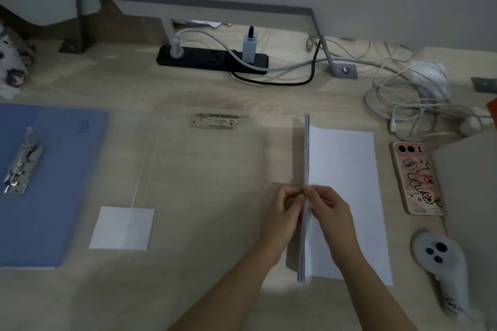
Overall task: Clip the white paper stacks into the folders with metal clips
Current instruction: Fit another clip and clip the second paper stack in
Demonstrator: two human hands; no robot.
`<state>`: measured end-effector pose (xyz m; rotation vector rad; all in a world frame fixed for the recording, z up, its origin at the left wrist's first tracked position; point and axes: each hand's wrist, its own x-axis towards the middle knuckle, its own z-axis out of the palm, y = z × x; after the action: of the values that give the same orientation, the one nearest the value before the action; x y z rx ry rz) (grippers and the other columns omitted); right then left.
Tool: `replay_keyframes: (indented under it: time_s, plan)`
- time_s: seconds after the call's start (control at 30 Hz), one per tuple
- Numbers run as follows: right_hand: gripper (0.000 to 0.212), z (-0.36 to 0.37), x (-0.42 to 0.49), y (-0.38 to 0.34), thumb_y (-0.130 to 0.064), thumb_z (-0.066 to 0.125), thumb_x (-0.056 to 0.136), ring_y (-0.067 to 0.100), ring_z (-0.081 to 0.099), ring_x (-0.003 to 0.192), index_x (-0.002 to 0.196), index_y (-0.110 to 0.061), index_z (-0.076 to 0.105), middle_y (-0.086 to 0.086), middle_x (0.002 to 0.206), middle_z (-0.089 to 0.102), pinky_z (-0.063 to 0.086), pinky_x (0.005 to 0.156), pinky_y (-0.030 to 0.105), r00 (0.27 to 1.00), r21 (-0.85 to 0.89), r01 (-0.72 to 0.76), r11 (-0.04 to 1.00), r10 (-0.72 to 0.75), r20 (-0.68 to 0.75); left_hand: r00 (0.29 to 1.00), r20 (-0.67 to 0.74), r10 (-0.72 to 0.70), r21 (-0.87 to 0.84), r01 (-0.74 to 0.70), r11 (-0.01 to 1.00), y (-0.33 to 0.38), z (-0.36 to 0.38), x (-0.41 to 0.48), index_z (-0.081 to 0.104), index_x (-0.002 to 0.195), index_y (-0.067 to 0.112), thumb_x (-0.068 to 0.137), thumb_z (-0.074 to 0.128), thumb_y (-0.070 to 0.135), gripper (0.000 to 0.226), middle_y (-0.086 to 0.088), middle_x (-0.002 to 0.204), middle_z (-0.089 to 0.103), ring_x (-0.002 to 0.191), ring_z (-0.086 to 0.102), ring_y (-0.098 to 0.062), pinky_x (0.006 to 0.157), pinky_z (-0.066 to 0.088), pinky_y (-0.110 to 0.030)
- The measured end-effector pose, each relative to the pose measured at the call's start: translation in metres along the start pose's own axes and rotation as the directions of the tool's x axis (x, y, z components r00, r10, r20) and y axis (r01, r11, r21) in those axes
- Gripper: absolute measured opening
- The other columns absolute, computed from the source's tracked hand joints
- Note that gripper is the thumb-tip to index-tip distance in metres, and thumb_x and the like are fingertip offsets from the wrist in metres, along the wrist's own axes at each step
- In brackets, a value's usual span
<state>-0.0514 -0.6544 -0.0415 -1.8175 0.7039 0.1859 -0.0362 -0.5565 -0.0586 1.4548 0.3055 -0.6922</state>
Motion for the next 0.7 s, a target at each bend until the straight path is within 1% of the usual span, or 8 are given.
replay_keyframes:
  time_s: [0.1, 0.2, 0.33, 0.43, 0.53, 0.63, 0.7]
  plan:
    - [0.015, -0.002, 0.001, 0.003, -0.03, 0.051, 0.091, 0.005, 0.062, 0.093, 0.084, -0.034, 0.064, -0.014, 0.09, 0.068, 0.049, 0.092, 0.031, 1.0, 0.058, -0.001, 0.998, 0.001, 0.004, 0.999, -0.023, 0.035, 0.009, -0.035, 0.999, -0.003, 0.004, -0.001, 0.054, 0.11, 0.018, 0.094, 0.049, 0.026, 0.019, 0.0, 0.111, 0.065, 0.103, 0.062, -0.011, 0.093, 0.051, -0.031]
    - [0.017, -0.002, 0.001, 0.004, -0.032, 0.05, 0.092, 0.006, 0.062, 0.093, 0.084, -0.033, 0.065, -0.012, 0.09, 0.068, 0.048, 0.092, 0.03, 1.0, 0.094, -0.011, 0.995, 0.011, 0.007, 0.996, -0.059, 0.068, 0.029, -0.066, 0.997, -0.004, 0.006, -0.002, 0.054, 0.109, 0.019, 0.093, 0.051, 0.027, 0.018, 0.002, 0.11, 0.065, 0.103, 0.062, -0.01, 0.093, 0.051, -0.03]
    - [0.017, -0.002, 0.002, 0.006, -0.033, 0.048, 0.092, 0.008, 0.062, 0.094, 0.083, -0.036, 0.063, -0.013, 0.091, 0.067, 0.047, 0.094, 0.031, 1.0, 0.102, -0.019, 0.995, 0.017, 0.02, 0.993, -0.074, 0.086, 0.052, -0.082, 0.995, -0.003, 0.007, -0.002, 0.053, 0.11, 0.018, 0.093, 0.05, 0.025, 0.019, 0.0, 0.109, 0.064, 0.102, 0.061, -0.011, 0.088, 0.051, -0.026]
    - [0.018, -0.002, 0.003, 0.009, -0.035, 0.048, 0.092, 0.01, 0.062, 0.097, 0.091, -0.03, 0.065, -0.009, 0.095, 0.068, 0.048, 0.096, 0.034, 0.999, 0.1, -0.034, 0.994, 0.032, 0.024, 0.993, -0.072, 0.097, 0.032, -0.095, 0.995, -0.002, 0.007, -0.003, 0.053, 0.111, 0.015, 0.094, 0.05, 0.022, 0.019, 0.001, 0.108, 0.063, 0.103, 0.061, -0.011, 0.086, 0.05, -0.022]
    - [0.028, -0.002, 0.004, 0.012, -0.037, 0.047, 0.092, 0.014, 0.061, 0.101, 0.104, -0.02, 0.066, -0.002, 0.102, 0.068, 0.047, 0.099, 0.038, 0.998, 0.087, -0.053, 0.995, 0.051, 0.028, 0.991, -0.07, 0.11, 0.041, -0.107, 0.993, -0.003, 0.007, -0.003, 0.053, 0.11, 0.015, 0.093, 0.05, 0.022, 0.019, 0.003, 0.106, 0.063, 0.102, 0.061, -0.01, 0.084, 0.05, -0.02]
    - [0.023, -0.001, 0.005, 0.012, -0.035, 0.047, 0.093, 0.015, 0.061, 0.098, 0.1, -0.022, 0.065, -0.004, 0.097, 0.067, 0.047, 0.096, 0.035, 0.999, 0.071, -0.044, 0.996, 0.043, 0.02, 0.991, -0.069, 0.111, 0.043, -0.108, 0.993, -0.003, 0.007, -0.003, 0.053, 0.11, 0.015, 0.093, 0.05, 0.023, 0.018, 0.002, 0.106, 0.063, 0.101, 0.061, -0.01, 0.084, 0.05, -0.021]
    - [0.019, -0.001, 0.006, 0.011, -0.03, 0.045, 0.094, 0.014, 0.061, 0.092, 0.096, -0.022, 0.063, -0.004, 0.09, 0.066, 0.049, 0.091, 0.033, 1.0, 0.043, -0.025, 0.999, 0.025, 0.004, 0.992, -0.064, 0.11, 0.023, -0.109, 0.994, -0.003, 0.007, -0.003, 0.053, 0.109, 0.015, 0.093, 0.05, 0.022, 0.017, 0.002, 0.104, 0.063, 0.098, 0.062, -0.008, 0.083, 0.051, -0.02]
